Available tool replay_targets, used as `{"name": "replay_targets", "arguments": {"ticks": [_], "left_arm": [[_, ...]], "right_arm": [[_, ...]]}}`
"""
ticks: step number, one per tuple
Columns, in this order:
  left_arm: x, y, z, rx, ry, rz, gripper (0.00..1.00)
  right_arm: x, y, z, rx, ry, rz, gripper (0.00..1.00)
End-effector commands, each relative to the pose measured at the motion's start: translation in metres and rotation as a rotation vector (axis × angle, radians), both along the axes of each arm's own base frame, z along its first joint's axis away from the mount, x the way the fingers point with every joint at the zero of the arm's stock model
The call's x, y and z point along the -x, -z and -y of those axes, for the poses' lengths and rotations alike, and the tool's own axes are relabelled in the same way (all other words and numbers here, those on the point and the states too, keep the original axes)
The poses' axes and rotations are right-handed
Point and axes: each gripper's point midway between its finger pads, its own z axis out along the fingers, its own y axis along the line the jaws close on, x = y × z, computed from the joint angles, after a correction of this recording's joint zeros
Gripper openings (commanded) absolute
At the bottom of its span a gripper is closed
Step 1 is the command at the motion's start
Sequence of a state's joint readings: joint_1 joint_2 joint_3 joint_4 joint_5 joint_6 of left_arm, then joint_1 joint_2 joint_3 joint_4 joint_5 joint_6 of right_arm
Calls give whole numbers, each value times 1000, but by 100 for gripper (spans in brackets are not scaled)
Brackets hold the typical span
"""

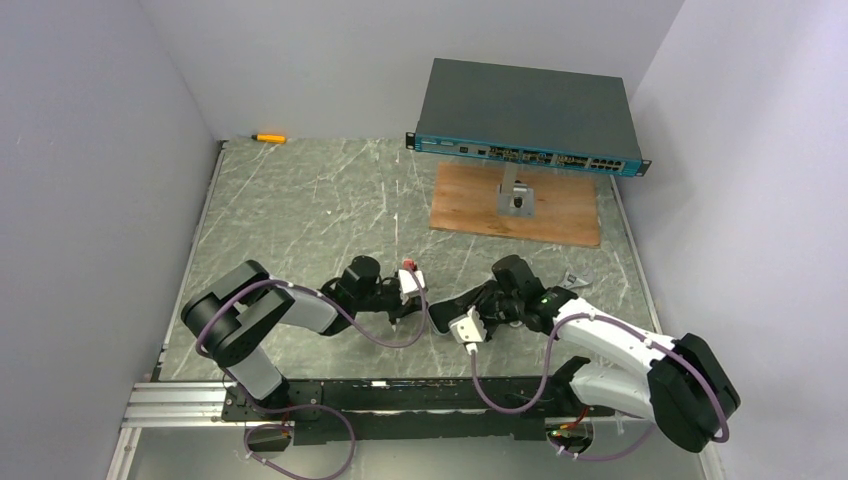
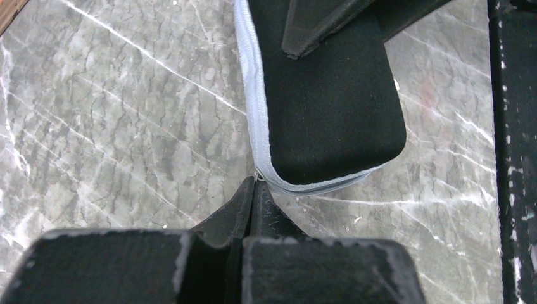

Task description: Open the umbrella

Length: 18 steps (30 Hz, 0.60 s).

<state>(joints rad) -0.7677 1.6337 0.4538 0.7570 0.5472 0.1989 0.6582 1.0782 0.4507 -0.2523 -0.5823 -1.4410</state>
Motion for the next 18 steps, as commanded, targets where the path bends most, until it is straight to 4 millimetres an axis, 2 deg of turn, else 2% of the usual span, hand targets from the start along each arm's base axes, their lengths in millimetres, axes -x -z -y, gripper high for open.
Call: {"name": "replay_targets", "arguments": {"ticks": [1,4,11,15,18], "left_arm": [[-16,-38,17,85,72,176,0],[-12,-39,21,91,114,196,0],[4,-42,28,108,215,223,0],[2,-45,35,119,216,224,0],[-9,-49,42,119,183,238,0]], "right_arm": [[53,-7,-25,-100,-362,-19,0],[62,-6,-30,-125,-454,13,0],[68,-8,-47,-169,-585,52,0],[77,-8,-54,-185,-648,54,0],[78,-9,-58,-191,-654,52,0]]}}
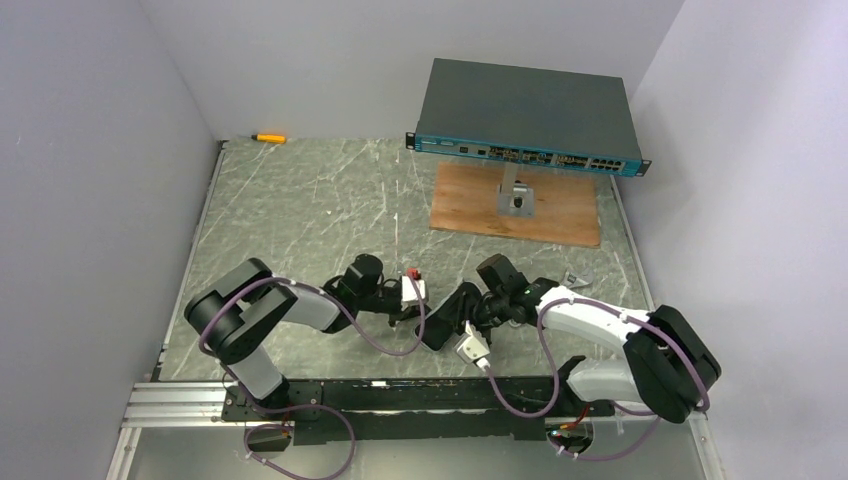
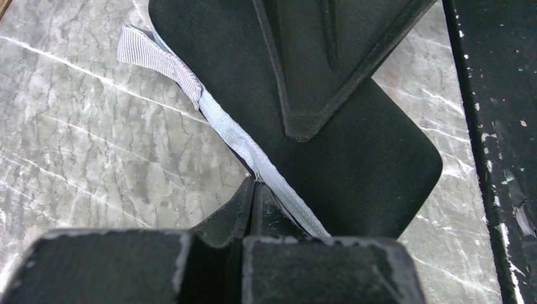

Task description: Open the umbrella

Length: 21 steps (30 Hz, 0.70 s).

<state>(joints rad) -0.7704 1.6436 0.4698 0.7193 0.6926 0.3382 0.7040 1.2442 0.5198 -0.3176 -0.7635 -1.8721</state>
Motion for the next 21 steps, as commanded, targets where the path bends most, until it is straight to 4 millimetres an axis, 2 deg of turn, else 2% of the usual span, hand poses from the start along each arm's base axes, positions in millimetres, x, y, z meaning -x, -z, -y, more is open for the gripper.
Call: {"name": "replay_targets", "arguments": {"ticks": [1,6,12,17,21], "left_arm": [[-34,-48,37,126,-14,157,0],[-61,-49,42,137,-114,98,0],[-71,-61,47,166,-142,108,0],[-91,-76,48,194,-203,120,0],[-96,-83,55,209,-199,117,0]], "right_arm": [[53,-13,-24,-127,-242,-87,0],[53,-13,-22,-117,-234,-95,0],[54,-11,-19,-104,-202,-115,0],[58,-11,-16,-118,-194,-118,0],[57,-11,-17,-125,-189,-112,0]]}}
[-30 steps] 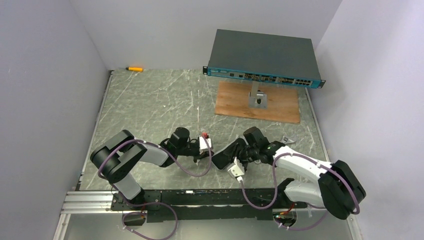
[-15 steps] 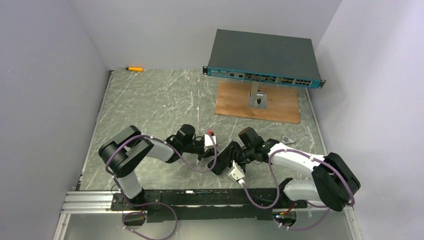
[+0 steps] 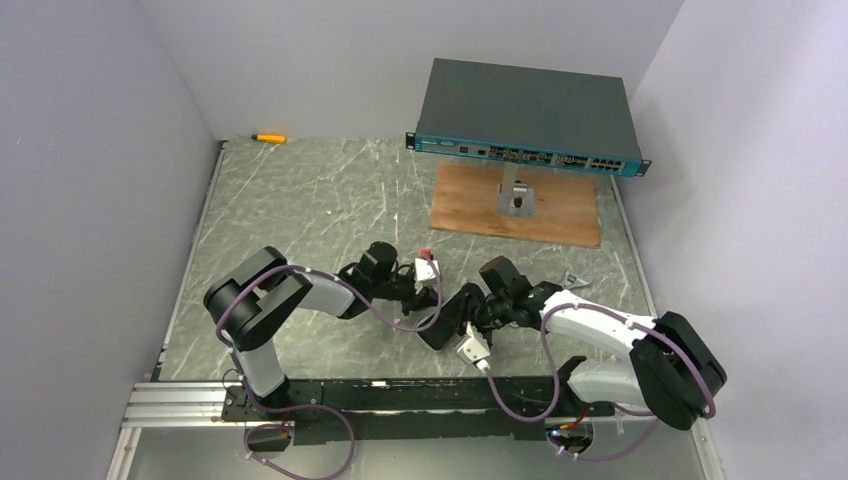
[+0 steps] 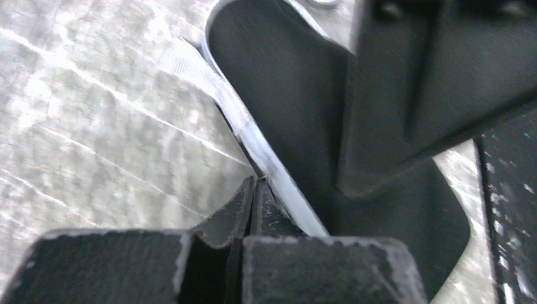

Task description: Open the umbrella

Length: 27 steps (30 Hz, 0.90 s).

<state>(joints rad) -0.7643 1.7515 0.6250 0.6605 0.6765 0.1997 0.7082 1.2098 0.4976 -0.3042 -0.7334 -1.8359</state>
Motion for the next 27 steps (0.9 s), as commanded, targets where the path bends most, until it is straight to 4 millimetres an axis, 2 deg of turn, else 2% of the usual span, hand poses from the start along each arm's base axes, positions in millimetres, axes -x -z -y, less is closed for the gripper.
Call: {"name": "replay_targets", "arguments": {"ticks": [1,8,12,13,15,17,21,24,27], "left_arm": [[-71,-83,34,197,-144,257,0],[-77,-88,42,203,-152,258,0],[-76,-90,30,187,-165,237,1],[-77,-90,24,178,-176,226,8],[-80,-91,5,161,-205,208,30],[-80,-95,-17,143,-236,209,44],[-84,-109,-63,94,-345,170,59],[-89,-127,-92,63,-441,134,78],[-95,-140,-117,35,-555,109,83]], "right_arm": [[58,-12,-22,-136,-225,-119,0],[52,-12,-26,-133,-208,-130,0],[37,-12,-31,-114,-127,-149,0],[32,-12,-31,-103,-92,-155,0],[16,-14,-33,-88,24,-180,0],[-1,-17,-33,-73,136,-204,0],[-30,-24,-35,-50,390,-314,0],[-50,-26,-37,-25,590,-418,6],[-78,-26,-41,-24,860,-536,14]]}}
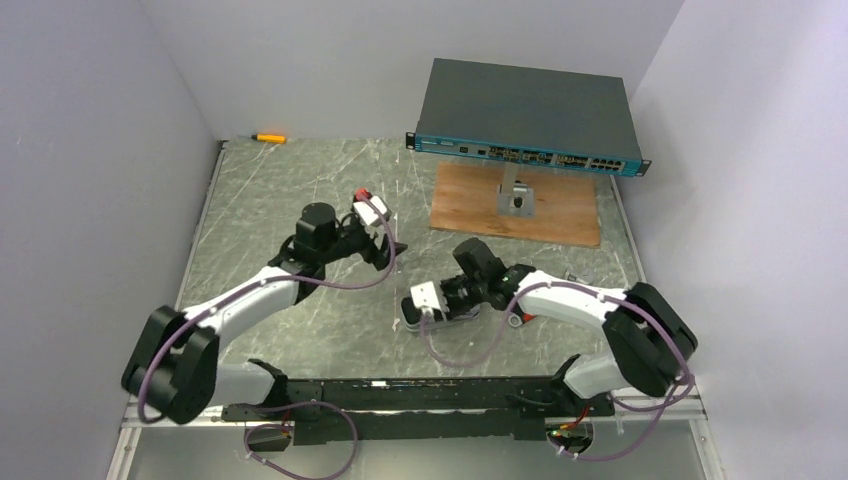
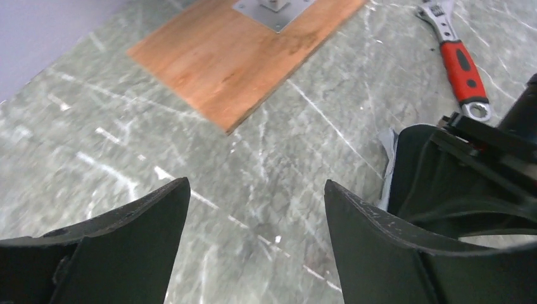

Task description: Open the umbrella

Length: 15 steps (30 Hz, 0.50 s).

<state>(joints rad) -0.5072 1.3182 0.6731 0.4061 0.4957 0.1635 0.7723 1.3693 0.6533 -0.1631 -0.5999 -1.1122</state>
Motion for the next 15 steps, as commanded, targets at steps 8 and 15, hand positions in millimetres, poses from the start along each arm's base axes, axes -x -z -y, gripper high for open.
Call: {"name": "replay_targets", "arguments": {"ticks": [8,15], "left_arm": [[1,-30,-86,-56,-364,30,99],[70,-8,-66,-179,41,98,100]], "right_arm": [[-101,-31,-40,-44,947,-428,42],[-103,-46,-41,-38,942,-397,72]]}}
